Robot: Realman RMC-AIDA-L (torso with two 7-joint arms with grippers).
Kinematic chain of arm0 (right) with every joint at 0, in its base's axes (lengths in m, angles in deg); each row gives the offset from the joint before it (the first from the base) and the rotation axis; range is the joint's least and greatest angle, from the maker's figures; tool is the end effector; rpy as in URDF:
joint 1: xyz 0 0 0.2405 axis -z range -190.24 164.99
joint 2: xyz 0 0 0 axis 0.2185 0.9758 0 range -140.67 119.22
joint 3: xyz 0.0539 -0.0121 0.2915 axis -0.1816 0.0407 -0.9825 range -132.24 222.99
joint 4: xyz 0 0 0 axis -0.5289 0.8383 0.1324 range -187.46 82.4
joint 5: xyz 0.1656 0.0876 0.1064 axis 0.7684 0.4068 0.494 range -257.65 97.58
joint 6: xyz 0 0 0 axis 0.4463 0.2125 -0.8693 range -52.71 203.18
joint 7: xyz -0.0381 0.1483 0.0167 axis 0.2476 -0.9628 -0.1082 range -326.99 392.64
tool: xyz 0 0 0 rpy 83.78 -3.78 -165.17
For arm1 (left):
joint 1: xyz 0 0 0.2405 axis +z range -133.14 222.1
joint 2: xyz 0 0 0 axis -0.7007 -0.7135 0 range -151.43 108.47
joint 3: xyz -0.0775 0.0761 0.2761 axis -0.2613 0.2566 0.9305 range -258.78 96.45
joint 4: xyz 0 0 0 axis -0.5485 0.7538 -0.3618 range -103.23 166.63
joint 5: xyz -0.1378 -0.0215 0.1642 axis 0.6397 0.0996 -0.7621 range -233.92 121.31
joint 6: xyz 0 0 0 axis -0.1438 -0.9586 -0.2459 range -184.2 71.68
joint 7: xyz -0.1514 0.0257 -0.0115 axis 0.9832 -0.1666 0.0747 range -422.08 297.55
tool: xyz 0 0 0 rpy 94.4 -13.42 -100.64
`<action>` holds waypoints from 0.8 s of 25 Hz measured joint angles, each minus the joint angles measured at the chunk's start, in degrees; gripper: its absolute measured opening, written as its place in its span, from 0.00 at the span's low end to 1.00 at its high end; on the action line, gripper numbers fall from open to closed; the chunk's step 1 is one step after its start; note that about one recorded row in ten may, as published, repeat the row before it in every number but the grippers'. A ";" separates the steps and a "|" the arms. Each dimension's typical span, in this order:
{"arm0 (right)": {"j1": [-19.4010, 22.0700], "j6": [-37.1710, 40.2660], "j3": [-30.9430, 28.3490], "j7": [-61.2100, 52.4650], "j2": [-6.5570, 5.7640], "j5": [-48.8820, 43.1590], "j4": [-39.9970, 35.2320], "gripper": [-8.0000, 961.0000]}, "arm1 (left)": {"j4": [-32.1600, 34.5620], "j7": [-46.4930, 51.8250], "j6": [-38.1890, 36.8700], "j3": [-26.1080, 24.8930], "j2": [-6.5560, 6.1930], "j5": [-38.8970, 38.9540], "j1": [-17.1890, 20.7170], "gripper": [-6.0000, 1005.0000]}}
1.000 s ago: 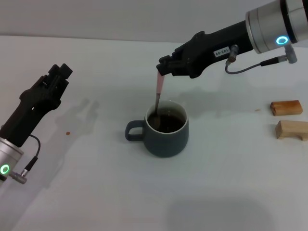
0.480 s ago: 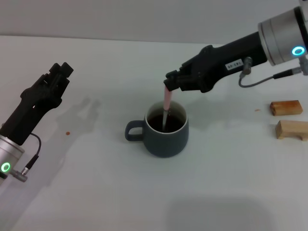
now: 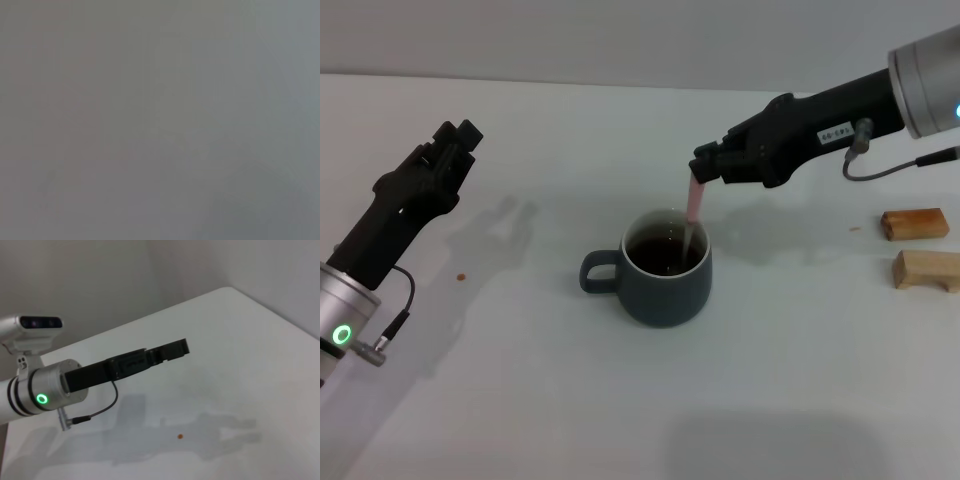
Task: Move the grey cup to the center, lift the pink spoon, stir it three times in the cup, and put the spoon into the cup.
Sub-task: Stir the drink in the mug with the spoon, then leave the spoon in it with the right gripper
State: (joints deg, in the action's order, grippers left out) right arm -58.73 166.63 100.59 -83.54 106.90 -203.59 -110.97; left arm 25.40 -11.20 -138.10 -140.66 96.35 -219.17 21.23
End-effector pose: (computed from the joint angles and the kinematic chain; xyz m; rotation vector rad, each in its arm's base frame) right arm 0.1528 0.4252 -0.0068 -2.9403 0.6219 0.2799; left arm -0.3320 0.3276 -0.0432 -1.8005 -0.9030 -1.3035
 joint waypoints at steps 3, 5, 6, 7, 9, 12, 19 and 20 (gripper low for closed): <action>-0.24 -0.57 -0.03 -0.43 -0.42 -0.29 -0.10 0.09 | -0.28 0.00 0.41 0.04 0.02 0.00 -0.07 0.32; -0.36 -0.95 -0.03 -0.86 -0.53 -0.87 -0.10 0.09 | -0.39 0.00 0.45 0.04 0.03 0.00 -0.12 0.32; -0.40 -1.16 -0.02 -1.06 -0.55 -1.17 -0.10 0.09 | -0.41 0.00 0.45 0.03 0.03 0.00 -0.13 0.32; -0.40 -1.35 -0.02 -1.18 -0.55 -1.37 -0.10 0.09 | -0.43 0.00 0.46 0.01 0.03 0.00 -0.13 0.32; -0.33 -1.85 -0.02 -1.33 -0.56 -1.63 -0.10 0.09 | -0.43 0.00 0.45 -0.06 0.03 0.00 -0.04 0.32; -0.26 -3.35 0.00 -1.37 -0.61 -1.69 0.14 0.09 | -0.43 0.00 0.45 -0.19 0.03 0.00 0.06 0.32; -2.31 -6.81 0.52 -0.41 -0.41 -1.78 2.13 0.09 | -0.40 0.00 0.44 0.03 0.03 0.00 -0.08 0.32; -2.72 -7.17 0.52 -0.15 -0.35 -1.78 2.61 0.09 | -0.40 0.00 0.42 0.03 0.03 0.00 -0.08 0.32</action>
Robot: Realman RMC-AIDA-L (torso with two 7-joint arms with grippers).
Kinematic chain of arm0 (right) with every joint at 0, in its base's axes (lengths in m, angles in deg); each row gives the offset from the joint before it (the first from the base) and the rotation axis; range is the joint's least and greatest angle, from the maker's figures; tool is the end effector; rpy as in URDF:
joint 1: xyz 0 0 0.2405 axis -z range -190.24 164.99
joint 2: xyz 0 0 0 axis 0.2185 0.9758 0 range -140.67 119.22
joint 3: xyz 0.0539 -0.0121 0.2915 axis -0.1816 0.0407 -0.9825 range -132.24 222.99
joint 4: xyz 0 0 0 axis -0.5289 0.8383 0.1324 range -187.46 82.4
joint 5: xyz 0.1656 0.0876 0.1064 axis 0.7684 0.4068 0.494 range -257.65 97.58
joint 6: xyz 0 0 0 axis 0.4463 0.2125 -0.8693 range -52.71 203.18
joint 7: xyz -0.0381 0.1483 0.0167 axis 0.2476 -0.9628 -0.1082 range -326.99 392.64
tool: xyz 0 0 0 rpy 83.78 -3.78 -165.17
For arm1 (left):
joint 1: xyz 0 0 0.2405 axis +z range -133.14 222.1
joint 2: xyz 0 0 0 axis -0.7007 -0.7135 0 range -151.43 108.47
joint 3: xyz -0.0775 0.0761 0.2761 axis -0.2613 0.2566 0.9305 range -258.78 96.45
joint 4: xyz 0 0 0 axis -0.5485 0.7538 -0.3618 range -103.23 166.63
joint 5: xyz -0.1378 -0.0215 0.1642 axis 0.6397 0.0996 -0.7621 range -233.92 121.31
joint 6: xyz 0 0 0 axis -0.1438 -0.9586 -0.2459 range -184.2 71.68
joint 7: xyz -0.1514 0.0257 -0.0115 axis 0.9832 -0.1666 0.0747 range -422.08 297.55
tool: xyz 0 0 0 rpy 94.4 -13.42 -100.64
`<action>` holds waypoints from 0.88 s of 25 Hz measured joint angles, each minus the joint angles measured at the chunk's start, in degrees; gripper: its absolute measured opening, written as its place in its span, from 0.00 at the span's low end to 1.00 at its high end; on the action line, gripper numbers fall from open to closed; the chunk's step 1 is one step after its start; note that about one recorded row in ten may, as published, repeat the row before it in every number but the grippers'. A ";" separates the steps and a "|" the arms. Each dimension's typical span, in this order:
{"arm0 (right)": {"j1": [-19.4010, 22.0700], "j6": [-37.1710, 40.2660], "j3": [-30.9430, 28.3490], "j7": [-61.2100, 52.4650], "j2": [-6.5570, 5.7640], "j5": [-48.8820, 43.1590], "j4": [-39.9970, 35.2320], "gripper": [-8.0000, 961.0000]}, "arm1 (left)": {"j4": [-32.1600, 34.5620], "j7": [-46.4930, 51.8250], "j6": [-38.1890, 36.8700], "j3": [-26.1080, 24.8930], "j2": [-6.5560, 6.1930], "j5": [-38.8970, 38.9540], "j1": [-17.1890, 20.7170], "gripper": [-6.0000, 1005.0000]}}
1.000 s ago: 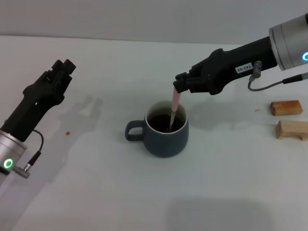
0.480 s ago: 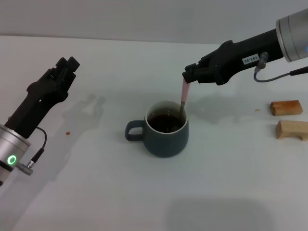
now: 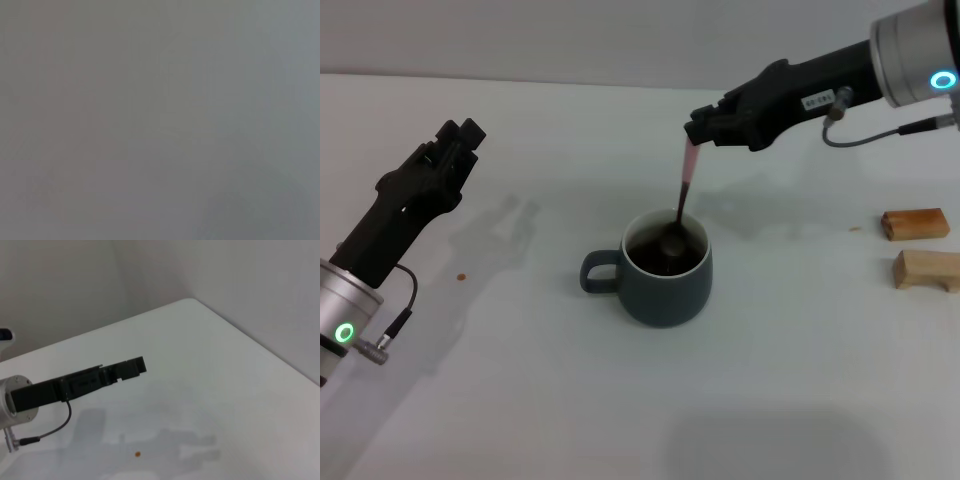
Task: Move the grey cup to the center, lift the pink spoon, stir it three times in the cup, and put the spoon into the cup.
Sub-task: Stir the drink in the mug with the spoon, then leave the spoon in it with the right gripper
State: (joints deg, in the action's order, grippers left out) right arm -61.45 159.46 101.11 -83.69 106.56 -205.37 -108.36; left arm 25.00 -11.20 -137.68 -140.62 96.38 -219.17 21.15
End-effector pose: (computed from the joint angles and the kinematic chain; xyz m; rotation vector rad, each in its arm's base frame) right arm 0.1444 0.4492 -0.0097 -2.8482 0.5971 0.2595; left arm -0.3304 0.3290 -0.0442 -1.8019 -0.9050 -1.3052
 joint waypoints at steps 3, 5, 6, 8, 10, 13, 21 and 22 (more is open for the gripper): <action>-1.21 -0.93 0.00 0.82 0.19 0.12 1.51 0.09 | 0.01 0.02 -0.07 0.00 0.00 0.00 0.09 0.32; -2.15 -1.28 0.01 1.27 0.27 0.39 2.70 0.09 | 0.03 0.05 -0.15 -0.06 0.00 0.00 0.39 0.32; -2.61 -1.32 0.03 1.38 0.40 0.49 3.12 0.09 | 0.05 0.05 -0.20 -0.10 0.00 0.00 0.44 0.32; -3.32 -1.33 0.08 1.69 0.79 0.70 3.45 0.09 | 0.13 0.06 -0.31 -0.20 -0.03 0.00 0.55 0.32; -3.79 -1.20 0.25 2.03 1.13 1.16 3.44 0.09 | 0.19 0.08 -0.38 -0.31 -0.07 0.00 0.65 0.32; -3.98 -0.92 1.95 2.20 1.25 3.44 3.14 0.09 | 0.16 0.12 -0.47 -0.40 -0.17 0.00 0.90 0.32; -3.36 3.10 3.81 1.77 1.38 5.41 1.92 0.09 | 0.24 0.33 -0.79 -0.39 -0.30 0.00 1.23 0.32; -3.08 3.83 3.80 1.60 1.40 5.76 1.78 0.09 | 0.28 0.37 -0.84 -0.39 -0.33 0.00 1.24 0.32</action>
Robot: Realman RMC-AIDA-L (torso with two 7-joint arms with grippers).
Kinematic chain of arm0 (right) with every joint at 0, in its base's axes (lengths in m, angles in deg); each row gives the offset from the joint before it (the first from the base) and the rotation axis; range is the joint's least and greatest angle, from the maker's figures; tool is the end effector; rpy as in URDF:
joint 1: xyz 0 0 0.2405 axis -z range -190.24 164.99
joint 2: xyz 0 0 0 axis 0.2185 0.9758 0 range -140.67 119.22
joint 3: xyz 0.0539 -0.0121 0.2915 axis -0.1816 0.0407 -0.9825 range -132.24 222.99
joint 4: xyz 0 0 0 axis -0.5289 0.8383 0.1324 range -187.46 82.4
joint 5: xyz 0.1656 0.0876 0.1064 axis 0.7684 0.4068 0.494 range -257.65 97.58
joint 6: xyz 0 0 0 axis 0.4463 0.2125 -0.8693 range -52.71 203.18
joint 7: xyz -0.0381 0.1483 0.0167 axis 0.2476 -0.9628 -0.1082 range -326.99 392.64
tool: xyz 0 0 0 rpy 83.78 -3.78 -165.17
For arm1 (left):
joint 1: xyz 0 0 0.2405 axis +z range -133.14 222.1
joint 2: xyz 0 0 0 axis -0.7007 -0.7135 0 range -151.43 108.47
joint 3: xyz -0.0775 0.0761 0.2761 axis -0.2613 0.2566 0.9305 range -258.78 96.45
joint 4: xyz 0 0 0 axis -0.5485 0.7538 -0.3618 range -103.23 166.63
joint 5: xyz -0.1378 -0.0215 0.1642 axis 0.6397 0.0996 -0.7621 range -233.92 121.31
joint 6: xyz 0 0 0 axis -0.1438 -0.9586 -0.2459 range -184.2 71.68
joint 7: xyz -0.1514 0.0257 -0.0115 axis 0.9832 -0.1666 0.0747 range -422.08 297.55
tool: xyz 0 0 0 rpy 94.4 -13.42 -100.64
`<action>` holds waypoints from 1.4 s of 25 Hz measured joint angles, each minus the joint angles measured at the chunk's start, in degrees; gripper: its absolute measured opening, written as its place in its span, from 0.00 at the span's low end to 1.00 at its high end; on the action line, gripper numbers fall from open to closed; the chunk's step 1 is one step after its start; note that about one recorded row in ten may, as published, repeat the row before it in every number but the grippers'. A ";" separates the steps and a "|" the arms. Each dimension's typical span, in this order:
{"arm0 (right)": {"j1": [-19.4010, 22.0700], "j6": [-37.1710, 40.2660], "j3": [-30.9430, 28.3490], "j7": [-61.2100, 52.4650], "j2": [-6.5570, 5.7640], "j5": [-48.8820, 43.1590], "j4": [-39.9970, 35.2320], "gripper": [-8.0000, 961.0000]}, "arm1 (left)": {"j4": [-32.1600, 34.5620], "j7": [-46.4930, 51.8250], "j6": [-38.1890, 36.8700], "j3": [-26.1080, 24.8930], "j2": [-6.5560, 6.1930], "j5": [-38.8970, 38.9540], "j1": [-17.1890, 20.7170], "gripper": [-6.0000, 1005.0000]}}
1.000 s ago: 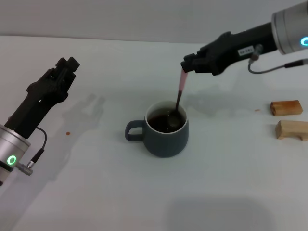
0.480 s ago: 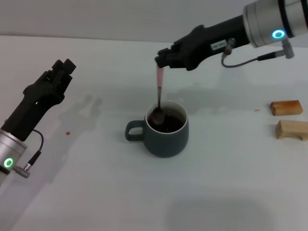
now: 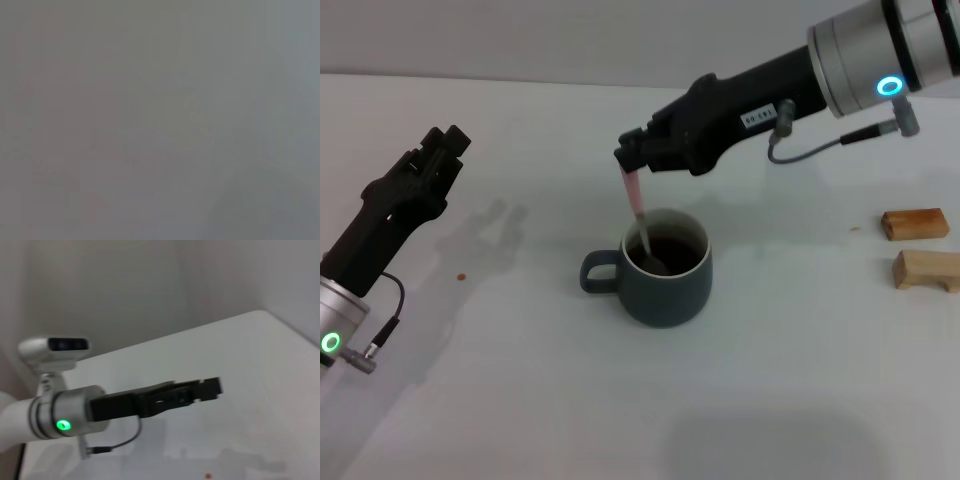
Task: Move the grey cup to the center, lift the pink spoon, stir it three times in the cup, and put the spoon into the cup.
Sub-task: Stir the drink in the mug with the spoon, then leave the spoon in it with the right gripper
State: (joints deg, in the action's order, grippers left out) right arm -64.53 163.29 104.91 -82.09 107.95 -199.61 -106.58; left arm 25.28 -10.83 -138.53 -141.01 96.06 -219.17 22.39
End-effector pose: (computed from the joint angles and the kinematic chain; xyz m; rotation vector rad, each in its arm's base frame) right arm 0.1057 0.4319 -0.0352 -3.0286 0.4887 0.3339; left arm -0.3387 0.3217 -0.0396 -1.7803 -0.9143 -1.3021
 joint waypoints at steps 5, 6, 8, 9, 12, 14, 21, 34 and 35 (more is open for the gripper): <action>3.44 1.87 0.35 -2.64 0.07 0.24 -3.79 0.09 | 0.05 0.11 -0.06 0.00 -0.05 0.00 0.03 0.32; 4.24 1.95 0.51 -3.12 0.08 0.19 -4.79 0.09 | 0.04 0.13 -0.06 0.02 -0.05 0.00 0.03 0.32; 5.90 1.98 0.67 -4.04 0.03 0.13 -6.51 0.09 | 0.01 0.15 -0.07 0.06 -0.04 0.00 0.03 0.32; 6.47 1.98 0.63 -4.31 -0.02 0.08 -7.01 0.09 | 0.00 0.15 -0.08 0.10 -0.04 0.00 0.00 0.32; 7.86 1.72 0.23 -4.77 -0.19 -0.72 -8.05 0.09 | -0.06 0.14 -0.09 0.29 -0.03 0.00 -0.30 0.32; 8.27 1.34 0.10 -4.85 -0.22 -2.14 -8.20 0.09 | -0.10 0.14 -0.09 0.39 -0.03 0.00 -0.44 0.32; 8.38 -0.83 0.01 -5.13 -0.28 -5.10 -8.11 0.09 | -0.02 0.27 -0.09 0.43 0.05 0.00 -0.20 0.32; 2.15 -7.76 1.48 -2.46 0.00 -5.80 -2.82 0.09 | -0.26 0.42 -1.07 0.90 0.06 0.00 0.86 0.32; 1.74 -7.95 2.07 -2.26 0.06 -5.59 -2.43 0.09 | -0.26 0.42 -1.12 0.90 0.06 0.00 0.91 0.32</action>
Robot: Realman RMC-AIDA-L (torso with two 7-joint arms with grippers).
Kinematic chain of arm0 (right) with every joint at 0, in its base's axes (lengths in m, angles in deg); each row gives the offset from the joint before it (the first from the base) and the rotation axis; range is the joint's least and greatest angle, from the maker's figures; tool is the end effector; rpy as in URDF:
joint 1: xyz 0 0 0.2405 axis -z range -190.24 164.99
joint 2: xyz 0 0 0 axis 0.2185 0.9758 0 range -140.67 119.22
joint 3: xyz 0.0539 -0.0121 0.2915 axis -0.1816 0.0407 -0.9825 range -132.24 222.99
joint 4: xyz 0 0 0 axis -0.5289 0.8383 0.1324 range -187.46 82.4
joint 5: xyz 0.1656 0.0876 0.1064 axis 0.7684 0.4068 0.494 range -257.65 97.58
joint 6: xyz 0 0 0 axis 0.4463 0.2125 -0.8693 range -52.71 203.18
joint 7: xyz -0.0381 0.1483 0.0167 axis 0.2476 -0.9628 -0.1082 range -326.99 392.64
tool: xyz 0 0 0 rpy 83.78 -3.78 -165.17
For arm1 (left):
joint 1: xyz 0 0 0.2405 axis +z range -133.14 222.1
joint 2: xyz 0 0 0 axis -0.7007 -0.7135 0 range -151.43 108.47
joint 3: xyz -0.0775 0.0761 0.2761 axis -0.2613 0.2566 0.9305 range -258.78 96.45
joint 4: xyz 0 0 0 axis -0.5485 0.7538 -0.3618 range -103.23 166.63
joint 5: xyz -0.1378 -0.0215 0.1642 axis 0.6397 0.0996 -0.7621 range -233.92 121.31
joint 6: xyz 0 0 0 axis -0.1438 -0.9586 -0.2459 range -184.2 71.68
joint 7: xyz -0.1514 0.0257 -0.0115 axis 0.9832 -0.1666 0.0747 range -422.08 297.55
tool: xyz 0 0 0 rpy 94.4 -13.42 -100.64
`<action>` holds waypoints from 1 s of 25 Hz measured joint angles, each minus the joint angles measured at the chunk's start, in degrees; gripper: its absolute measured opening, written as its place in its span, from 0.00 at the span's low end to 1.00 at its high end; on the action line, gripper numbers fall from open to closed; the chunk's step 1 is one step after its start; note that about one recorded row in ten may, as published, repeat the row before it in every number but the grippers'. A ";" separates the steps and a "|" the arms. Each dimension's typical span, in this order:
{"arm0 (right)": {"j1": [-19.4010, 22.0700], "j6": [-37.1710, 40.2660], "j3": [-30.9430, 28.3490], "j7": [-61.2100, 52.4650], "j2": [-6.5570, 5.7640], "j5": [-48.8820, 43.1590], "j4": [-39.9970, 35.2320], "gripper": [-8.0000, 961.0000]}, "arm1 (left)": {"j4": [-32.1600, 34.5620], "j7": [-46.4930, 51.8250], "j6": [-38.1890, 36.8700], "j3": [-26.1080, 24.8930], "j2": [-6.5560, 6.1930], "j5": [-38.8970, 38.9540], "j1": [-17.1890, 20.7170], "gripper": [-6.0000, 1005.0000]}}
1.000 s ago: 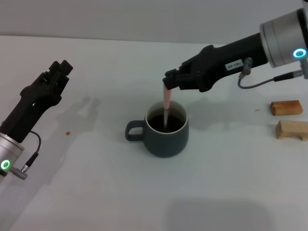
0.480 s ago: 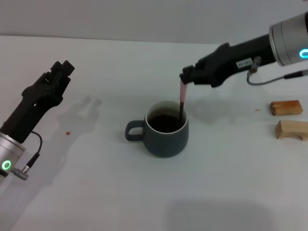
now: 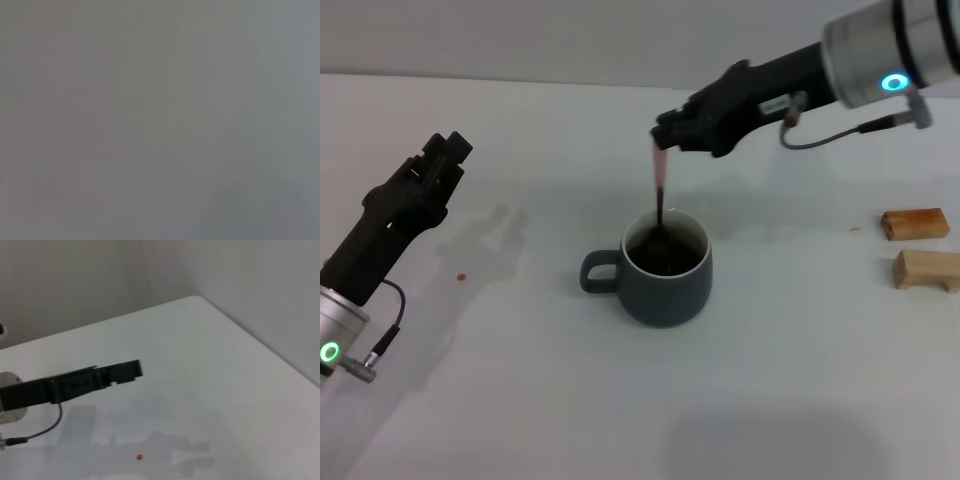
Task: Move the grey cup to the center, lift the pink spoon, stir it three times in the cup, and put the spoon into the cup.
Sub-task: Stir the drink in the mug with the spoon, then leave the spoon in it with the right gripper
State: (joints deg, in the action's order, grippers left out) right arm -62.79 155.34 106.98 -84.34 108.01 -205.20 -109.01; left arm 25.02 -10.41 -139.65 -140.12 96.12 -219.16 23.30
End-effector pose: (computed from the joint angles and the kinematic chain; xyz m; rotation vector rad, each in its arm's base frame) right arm 0.1226 0.4496 -0.0331 -2.8690 0.5007 0.2124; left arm -0.3390 0.3146 -0.0410 -1.7868 -0.9207 -1.3190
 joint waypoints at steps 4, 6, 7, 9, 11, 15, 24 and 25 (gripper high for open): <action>-0.41 -0.45 2.71 0.13 0.08 2.70 -0.16 0.09 | 0.03 0.00 -0.17 -0.01 0.00 0.00 0.14 0.32; -0.42 -0.05 3.02 0.13 0.09 3.91 -0.54 0.08 | 0.07 0.00 -0.21 -0.02 0.00 0.00 0.17 0.32; -0.40 0.29 3.01 0.12 0.09 4.27 -0.76 0.08 | 0.08 -0.02 -0.22 -0.02 0.00 0.00 0.18 0.32; -0.12 1.16 3.13 0.07 0.11 4.66 -1.50 0.08 | 0.08 -0.10 -0.22 -0.04 0.00 0.00 0.16 0.32; 0.68 2.07 3.76 -0.43 0.14 5.12 -2.58 0.08 | 0.07 -0.08 -0.27 -0.19 -0.03 0.00 0.04 0.32; 3.89 3.08 5.37 -1.99 0.21 5.76 -5.62 0.03 | 0.09 0.00 -0.59 -0.51 -0.11 0.00 -0.13 0.32; 15.70 2.94 2.25 -0.50 0.44 11.66 -15.76 0.01 | 0.06 0.02 -0.67 -0.55 -0.26 0.00 -0.69 0.32; 16.73 2.92 1.52 0.47 0.49 12.33 -16.00 0.01 | 0.05 0.02 -0.73 -0.54 -0.26 0.00 -0.74 0.32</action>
State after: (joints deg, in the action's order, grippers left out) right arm -46.05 158.26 108.50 -83.87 108.50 -192.87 -125.01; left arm 25.08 -10.39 -140.38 -140.66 95.85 -219.16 22.56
